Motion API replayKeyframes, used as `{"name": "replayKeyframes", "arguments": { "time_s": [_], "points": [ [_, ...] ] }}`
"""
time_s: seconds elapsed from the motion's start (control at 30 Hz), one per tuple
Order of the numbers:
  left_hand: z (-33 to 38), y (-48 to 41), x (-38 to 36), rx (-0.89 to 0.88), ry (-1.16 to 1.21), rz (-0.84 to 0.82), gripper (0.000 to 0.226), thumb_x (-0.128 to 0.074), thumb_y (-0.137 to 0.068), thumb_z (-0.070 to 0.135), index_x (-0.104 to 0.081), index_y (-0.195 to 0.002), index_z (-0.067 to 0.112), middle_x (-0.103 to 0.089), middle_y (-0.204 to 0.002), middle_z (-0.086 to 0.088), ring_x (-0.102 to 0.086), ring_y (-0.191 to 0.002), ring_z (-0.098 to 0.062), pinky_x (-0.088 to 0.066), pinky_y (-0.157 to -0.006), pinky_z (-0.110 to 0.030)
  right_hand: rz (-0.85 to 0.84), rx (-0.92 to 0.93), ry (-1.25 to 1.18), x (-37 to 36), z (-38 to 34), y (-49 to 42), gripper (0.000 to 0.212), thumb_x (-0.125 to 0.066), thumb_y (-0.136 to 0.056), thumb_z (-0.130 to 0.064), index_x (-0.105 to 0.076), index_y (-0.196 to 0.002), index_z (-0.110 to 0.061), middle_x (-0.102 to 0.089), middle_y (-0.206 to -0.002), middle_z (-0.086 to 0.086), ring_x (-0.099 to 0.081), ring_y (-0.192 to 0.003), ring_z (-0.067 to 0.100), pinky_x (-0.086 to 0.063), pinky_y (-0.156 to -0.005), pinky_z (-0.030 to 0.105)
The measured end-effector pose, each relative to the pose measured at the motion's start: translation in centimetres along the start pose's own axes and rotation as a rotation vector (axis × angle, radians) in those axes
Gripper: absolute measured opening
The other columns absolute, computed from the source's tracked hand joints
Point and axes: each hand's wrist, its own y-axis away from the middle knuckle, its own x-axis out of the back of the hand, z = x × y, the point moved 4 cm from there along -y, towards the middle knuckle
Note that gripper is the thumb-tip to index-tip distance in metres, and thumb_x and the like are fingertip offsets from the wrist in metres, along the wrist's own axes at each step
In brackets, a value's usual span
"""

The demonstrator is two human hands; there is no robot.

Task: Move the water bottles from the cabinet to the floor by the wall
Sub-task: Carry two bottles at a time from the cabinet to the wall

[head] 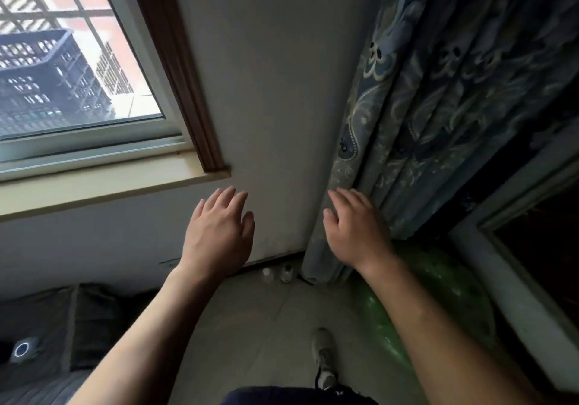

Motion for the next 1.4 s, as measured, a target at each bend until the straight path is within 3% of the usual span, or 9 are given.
{"name": "replayKeyframes", "arguments": {
  "time_s": [0.37, 0.57, 0.83, 1.07, 1.2, 1.4],
  "points": [
    [6.1, 3.9, 0.1, -0.21, 0.082, -0.024, 0.048, -0.04, -0.094, 0.035, -0.057, -0.131, 0.01, -0.058, -0.135, -0.011, -0.049, -0.127, -0.032, -0.039, -0.104, -0.042, 0.083, -0.195, 0.089, 4.0, 4.9, 10.8, 0.052, -0.034, -0.1, -0.036, -0.042, -0.146, -0.011, -0.043, -0.151, 0.008, -0.034, -0.141, 0.027, -0.024, -0.118, 0.039],
    [13.7, 6.9, -0.2, -0.32, 0.099, -0.065, 0.044, -0.043, -0.1, 0.031, -0.049, -0.14, 0.015, -0.048, -0.147, -0.008, -0.041, -0.137, -0.029, -0.031, -0.112, -0.041, 0.127, -0.311, 0.108, 7.2, 9.9, 18.2, 0.051, -0.034, -0.102, -0.036, -0.038, -0.147, -0.012, -0.04, -0.153, 0.006, -0.03, -0.143, 0.026, -0.024, -0.119, 0.041],
    [25.4, 14.9, -2.1, -0.491, 0.111, -0.12, 0.051, -0.032, -0.095, 0.038, -0.053, -0.135, 0.013, -0.052, -0.142, -0.008, -0.046, -0.132, -0.03, -0.038, -0.108, -0.044, 0.168, -0.45, 0.112, 10.5, 17.8, 30.8, 0.054, -0.03, -0.101, -0.039, -0.038, -0.148, -0.014, -0.04, -0.153, 0.005, -0.032, -0.142, 0.024, -0.026, -0.118, 0.041],
    [35.1, 23.6, -4.0, -0.593, 0.136, -0.129, 0.042, -0.037, -0.094, 0.031, -0.059, -0.123, 0.011, -0.057, -0.135, -0.008, -0.048, -0.129, -0.029, -0.039, -0.107, -0.042, 0.234, -0.514, 0.147, 13.0, 23.9, 43.0, 0.055, -0.032, -0.096, -0.038, -0.049, -0.141, -0.01, -0.051, -0.144, 0.007, -0.043, -0.135, 0.025, -0.032, -0.114, 0.04],
    [40.4, 28.4, -5.5, -0.666, 0.135, -0.19, 0.044, -0.031, -0.094, 0.035, -0.056, -0.123, 0.012, -0.058, -0.13, -0.007, -0.05, -0.127, -0.03, -0.04, -0.105, -0.047, 0.293, -0.583, 0.134, 14.3, 27.2, 49.9, 0.051, -0.037, -0.095, -0.034, -0.056, -0.131, -0.004, -0.059, -0.134, 0.011, -0.051, -0.125, 0.03, -0.04, -0.108, 0.043],
    [48.4, 34.9, -6.2, -0.791, 0.132, -0.24, 0.055, -0.028, -0.094, 0.039, -0.051, -0.138, 0.016, -0.05, -0.145, -0.004, -0.04, -0.138, -0.025, -0.031, -0.115, -0.043, 0.358, -0.72, 0.132, 16.1, 31.0, 59.4, 0.045, -0.039, -0.093, -0.03, -0.061, -0.124, -0.005, -0.064, -0.123, 0.012, -0.056, -0.114, 0.033, -0.047, -0.096, 0.046]
  ]
}}
